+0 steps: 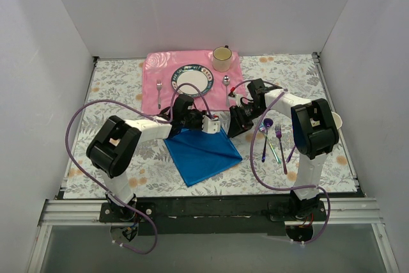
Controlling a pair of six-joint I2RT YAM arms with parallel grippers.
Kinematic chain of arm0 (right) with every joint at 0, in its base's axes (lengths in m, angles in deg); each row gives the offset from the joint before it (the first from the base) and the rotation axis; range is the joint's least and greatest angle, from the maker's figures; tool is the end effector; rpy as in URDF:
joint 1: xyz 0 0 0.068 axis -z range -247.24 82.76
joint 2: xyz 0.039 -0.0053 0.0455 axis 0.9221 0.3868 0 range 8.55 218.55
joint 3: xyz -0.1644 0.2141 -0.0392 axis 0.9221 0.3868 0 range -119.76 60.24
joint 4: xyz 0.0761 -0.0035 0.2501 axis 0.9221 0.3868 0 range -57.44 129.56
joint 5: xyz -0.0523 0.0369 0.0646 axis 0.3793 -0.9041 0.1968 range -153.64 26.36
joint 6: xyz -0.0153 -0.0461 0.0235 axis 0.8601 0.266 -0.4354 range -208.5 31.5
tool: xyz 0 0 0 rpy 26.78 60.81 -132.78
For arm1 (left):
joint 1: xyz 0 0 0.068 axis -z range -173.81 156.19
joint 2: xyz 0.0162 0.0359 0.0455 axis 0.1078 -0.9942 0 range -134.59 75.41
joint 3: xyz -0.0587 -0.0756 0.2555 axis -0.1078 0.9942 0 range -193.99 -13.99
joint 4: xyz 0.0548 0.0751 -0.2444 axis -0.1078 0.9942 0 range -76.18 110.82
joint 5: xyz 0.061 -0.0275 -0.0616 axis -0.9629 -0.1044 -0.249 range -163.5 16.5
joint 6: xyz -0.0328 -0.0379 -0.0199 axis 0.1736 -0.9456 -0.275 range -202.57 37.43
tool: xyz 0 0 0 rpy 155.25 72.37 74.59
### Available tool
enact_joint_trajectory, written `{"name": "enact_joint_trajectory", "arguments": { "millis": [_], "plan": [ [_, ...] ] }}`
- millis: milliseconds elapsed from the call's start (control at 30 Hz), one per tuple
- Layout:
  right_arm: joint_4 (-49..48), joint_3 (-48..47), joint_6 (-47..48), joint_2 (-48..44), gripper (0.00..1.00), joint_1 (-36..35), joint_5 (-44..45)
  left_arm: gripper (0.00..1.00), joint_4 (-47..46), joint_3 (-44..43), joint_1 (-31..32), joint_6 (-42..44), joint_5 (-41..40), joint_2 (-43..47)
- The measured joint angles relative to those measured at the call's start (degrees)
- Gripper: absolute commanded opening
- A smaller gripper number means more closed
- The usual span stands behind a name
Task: Fold the napkin into a case and place the utensils inside
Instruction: Fold the top corner of the smaller-rectangle-folded napkin at the center of the board.
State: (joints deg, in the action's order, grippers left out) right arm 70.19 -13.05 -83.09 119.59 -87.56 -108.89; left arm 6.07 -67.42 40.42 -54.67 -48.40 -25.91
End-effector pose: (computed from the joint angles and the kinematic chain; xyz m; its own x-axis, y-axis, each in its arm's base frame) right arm 0.3384 0.1523 0.1614 -0.8645 -0.3907 -0.3161 -0.4962 0.5636 0.6604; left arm 0.2907 -0.2161 0.1623 -0.1072 0.5855 -0.8035 0.9366 0.3307 0.1160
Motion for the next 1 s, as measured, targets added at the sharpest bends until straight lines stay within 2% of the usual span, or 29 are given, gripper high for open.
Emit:
{"name": "enact_joint_trajectory", "arguments": {
  "millis": [1000],
  "plan": [
    [-0.1, 1.1, -0.7, 0.0, 0.35, 0.0, -1.2, 0.00, -1.6, -2.9, 0.0, 1.9, 0.1, -3.1]
  ]
}}
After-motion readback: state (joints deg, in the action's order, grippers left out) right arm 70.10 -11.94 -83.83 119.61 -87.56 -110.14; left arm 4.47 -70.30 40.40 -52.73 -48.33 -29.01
